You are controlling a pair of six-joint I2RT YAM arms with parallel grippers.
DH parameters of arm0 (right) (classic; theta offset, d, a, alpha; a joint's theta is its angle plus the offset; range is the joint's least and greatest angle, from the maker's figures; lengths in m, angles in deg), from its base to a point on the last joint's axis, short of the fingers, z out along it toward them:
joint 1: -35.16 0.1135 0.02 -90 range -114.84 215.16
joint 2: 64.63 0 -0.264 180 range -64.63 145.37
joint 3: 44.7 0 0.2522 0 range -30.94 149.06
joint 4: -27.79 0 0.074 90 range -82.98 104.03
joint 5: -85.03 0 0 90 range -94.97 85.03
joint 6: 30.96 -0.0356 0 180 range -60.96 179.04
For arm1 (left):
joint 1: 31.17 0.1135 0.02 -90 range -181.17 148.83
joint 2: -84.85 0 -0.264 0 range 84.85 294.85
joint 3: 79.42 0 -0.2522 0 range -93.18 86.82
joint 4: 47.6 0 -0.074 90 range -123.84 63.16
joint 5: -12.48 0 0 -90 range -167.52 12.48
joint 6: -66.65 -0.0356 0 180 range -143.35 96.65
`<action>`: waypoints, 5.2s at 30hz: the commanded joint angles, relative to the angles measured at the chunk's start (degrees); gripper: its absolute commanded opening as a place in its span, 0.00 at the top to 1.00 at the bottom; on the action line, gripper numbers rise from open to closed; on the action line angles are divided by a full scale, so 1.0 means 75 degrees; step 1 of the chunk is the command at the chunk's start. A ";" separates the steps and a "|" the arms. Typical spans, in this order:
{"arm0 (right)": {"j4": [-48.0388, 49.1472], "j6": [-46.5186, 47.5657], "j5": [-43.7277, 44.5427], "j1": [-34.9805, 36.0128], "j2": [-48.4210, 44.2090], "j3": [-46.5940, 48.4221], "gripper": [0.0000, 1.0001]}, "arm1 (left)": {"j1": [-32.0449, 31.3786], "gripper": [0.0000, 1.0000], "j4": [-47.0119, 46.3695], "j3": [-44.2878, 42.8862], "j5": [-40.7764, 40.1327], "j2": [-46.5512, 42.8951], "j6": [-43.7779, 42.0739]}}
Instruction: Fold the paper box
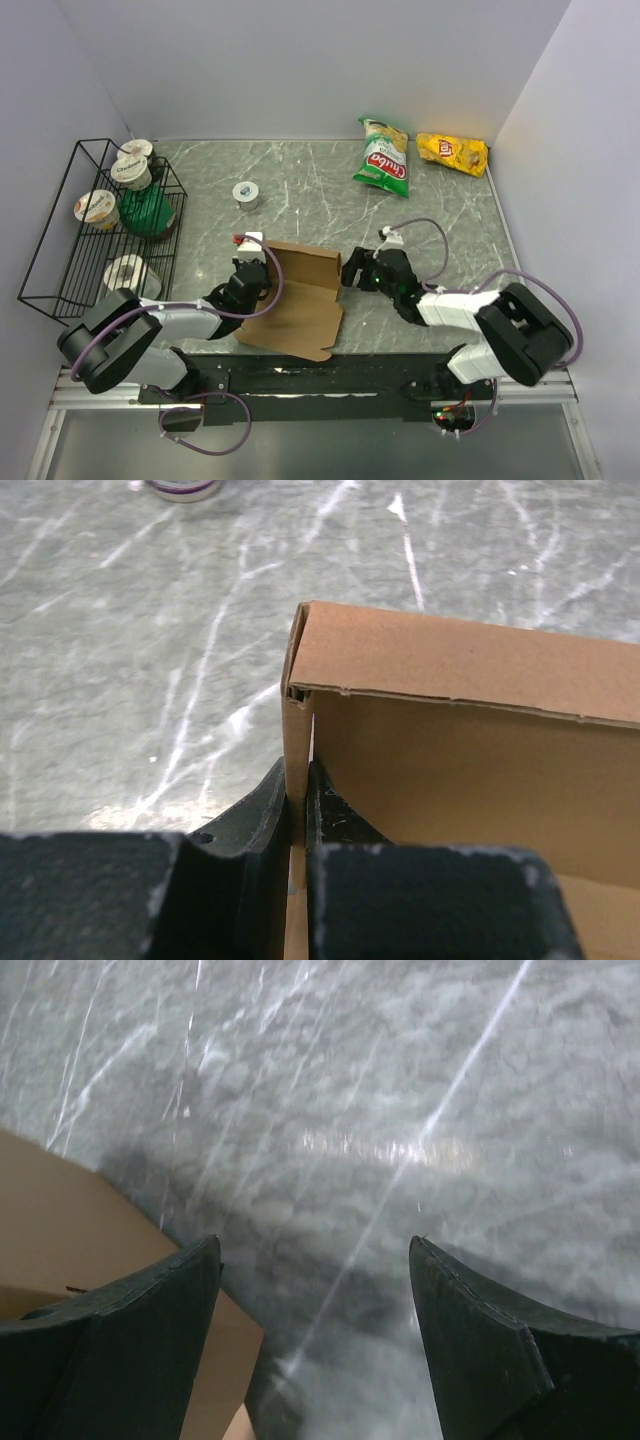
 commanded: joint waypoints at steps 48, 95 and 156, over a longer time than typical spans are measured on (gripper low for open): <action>-0.1726 0.1728 -0.1774 -0.0210 -0.4979 -0.0858 0.16 | 0.1163 0.99 0.0392 0.0401 0.2248 -0.1788 -0.0246; 0.1796 0.2161 -0.2774 0.0165 -0.1286 -0.0695 0.37 | 0.0143 0.99 0.0438 0.0179 0.1275 -0.1095 -0.0446; -0.2301 0.0437 0.5819 0.3235 0.0659 0.1522 0.99 | -0.1498 0.42 0.1680 0.0037 -0.0976 -0.1339 0.0691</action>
